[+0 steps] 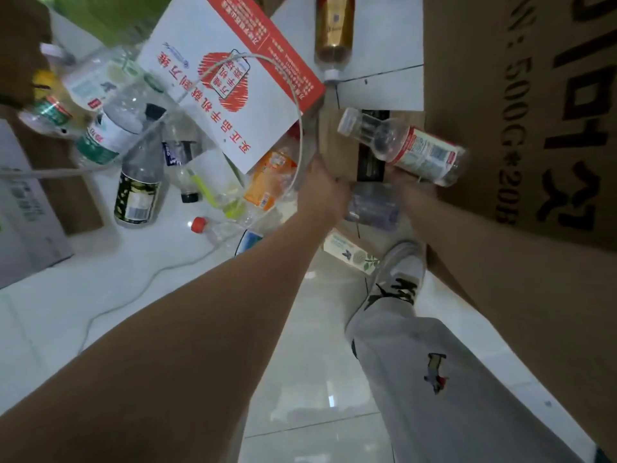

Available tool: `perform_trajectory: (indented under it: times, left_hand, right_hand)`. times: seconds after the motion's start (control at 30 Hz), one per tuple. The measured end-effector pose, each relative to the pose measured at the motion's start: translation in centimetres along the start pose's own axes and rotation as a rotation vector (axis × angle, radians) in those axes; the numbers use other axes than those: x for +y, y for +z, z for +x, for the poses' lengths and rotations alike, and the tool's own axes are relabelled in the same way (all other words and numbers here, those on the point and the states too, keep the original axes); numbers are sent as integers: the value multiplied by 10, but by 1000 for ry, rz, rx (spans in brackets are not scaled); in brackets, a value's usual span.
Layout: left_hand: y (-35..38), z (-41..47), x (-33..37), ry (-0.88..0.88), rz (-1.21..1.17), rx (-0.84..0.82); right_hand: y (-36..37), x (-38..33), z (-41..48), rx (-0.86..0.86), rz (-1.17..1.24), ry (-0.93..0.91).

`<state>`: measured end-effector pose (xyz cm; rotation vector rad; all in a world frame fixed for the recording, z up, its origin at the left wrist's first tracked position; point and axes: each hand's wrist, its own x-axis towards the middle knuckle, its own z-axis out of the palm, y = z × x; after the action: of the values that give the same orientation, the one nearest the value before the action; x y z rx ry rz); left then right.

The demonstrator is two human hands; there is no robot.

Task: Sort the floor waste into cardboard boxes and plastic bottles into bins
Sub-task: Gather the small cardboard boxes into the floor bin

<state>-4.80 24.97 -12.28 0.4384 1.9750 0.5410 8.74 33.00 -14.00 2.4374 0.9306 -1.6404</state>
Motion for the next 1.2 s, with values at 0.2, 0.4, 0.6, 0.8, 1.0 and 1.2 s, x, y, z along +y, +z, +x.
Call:
perform_trajectory:
  times: [0.2, 0.4, 0.6, 0.8, 1.0, 1.2]
  left_hand:
    - [-3, 23, 6, -237, -208, -122]
    - [-32, -11, 37, -173, -184, -78]
    - [-82, -91, 56, -49, -105, -59]
    - [-154, -187, 106, 46, -30, -17]
    - [-229, -291, 214, 192, 1, 162]
    - [-245, -396, 357, 311, -58, 221]
  right_hand:
    - [9, -12, -2, -15, 148, -89]
    - [5, -14, -49, 75, 145, -33]
    - [-18, -2, -153, 98, 226, 175]
    - [-38, -14, -289, -4, 323, 151]
    - [-95, -88, -425, 32, 435, 7]
    - [-218, -153, -530, 2, 598, -163]
